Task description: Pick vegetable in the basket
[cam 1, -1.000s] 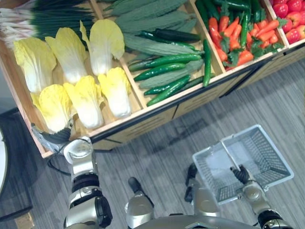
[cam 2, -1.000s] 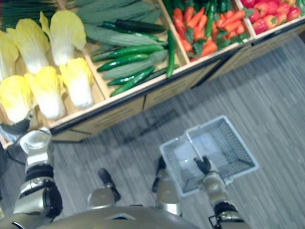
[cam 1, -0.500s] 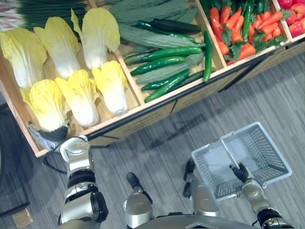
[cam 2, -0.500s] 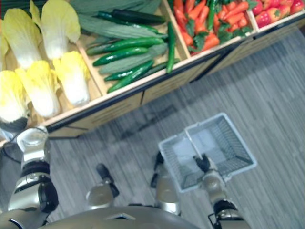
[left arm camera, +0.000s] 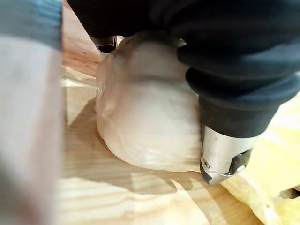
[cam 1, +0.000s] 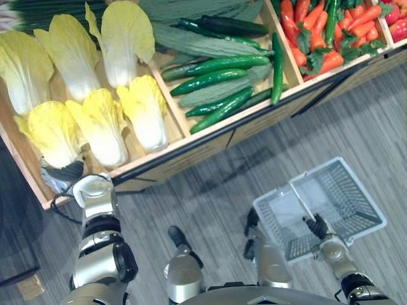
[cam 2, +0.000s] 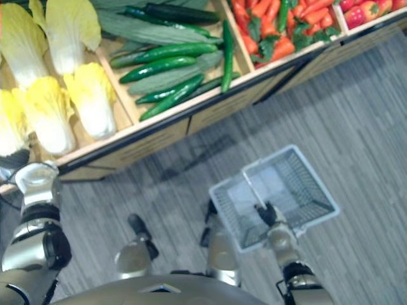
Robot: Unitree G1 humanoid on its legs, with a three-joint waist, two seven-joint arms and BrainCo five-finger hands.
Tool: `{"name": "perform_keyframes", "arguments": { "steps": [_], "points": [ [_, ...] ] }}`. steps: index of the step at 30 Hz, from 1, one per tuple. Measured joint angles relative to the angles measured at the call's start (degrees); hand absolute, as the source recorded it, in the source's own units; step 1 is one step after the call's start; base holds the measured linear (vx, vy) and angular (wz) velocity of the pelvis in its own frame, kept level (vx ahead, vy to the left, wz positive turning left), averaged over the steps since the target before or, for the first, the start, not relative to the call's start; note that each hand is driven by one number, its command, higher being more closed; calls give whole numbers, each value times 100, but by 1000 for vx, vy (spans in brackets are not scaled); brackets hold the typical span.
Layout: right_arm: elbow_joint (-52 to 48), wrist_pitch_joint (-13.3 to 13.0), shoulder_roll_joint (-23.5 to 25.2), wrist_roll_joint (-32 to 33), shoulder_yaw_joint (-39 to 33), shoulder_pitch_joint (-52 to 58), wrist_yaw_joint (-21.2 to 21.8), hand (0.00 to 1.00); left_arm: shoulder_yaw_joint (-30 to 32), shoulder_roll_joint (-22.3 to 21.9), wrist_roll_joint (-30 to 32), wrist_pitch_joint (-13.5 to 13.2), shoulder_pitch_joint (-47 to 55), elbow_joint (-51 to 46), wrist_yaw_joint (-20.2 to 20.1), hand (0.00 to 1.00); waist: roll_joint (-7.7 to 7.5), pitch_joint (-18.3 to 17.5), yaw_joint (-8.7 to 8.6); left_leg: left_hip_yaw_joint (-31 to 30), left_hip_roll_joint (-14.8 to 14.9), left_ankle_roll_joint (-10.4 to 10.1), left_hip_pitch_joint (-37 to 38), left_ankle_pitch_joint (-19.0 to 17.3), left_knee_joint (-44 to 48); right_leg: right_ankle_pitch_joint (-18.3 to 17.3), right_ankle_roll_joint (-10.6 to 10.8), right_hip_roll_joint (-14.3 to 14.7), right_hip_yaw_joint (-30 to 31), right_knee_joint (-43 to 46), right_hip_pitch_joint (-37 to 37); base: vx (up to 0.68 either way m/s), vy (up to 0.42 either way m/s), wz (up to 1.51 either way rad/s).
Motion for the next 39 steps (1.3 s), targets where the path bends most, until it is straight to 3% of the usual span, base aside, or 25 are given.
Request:
{"name": "perform_keyframes", "arguments": {
  "steps": [4, 12, 25, 33, 39],
  "points": [
    [6, 3, 0, 34, 0, 5, 4, 100, 9, 190, -39, 3, -35, 156, -192, 100, -37, 19, 3, 43, 0, -1, 37, 1, 0, 7, -7, 11, 53, -10, -4, -26, -21, -6],
    [13, 10, 1, 31, 13, 9, 39, 100, 21, 125, -471, -105, -9, 150, -227, 100, -40, 20, 32, 62, -6, -3, 118, -1, 0, 48, -21, 8, 54, -12, 77, 0, -7, -1],
    [2, 119, 67, -41, -147, 110, 85, 100, -169, -1406, -697, -480, 777, -1995, -97, 100, -1, 1, -27, -322, -122, 28, 286, -33, 1, 42, -15, -159, -281, -33, 483, 0, -9, 12],
    [-2, 163, 74, -75, -268, 209, 109, 100, -12, -1975, -901, -502, 1229, -2897, 97, 100, 47, -30, -18, -508, -135, 48, 299, -18, 0, 16, 20, -195, -417, -29, 625, -13, -21, 10],
    [24, 186, 77, -80, -273, 370, 118, 100, 22, -2258, -894, -498, 1536, -3634, 173, 100, 127, -277, 79, -613, -137, 54, 288, -12, 0, 14, 23, -211, -510, -32, 689, 9, -18, 10]
  ]
}}
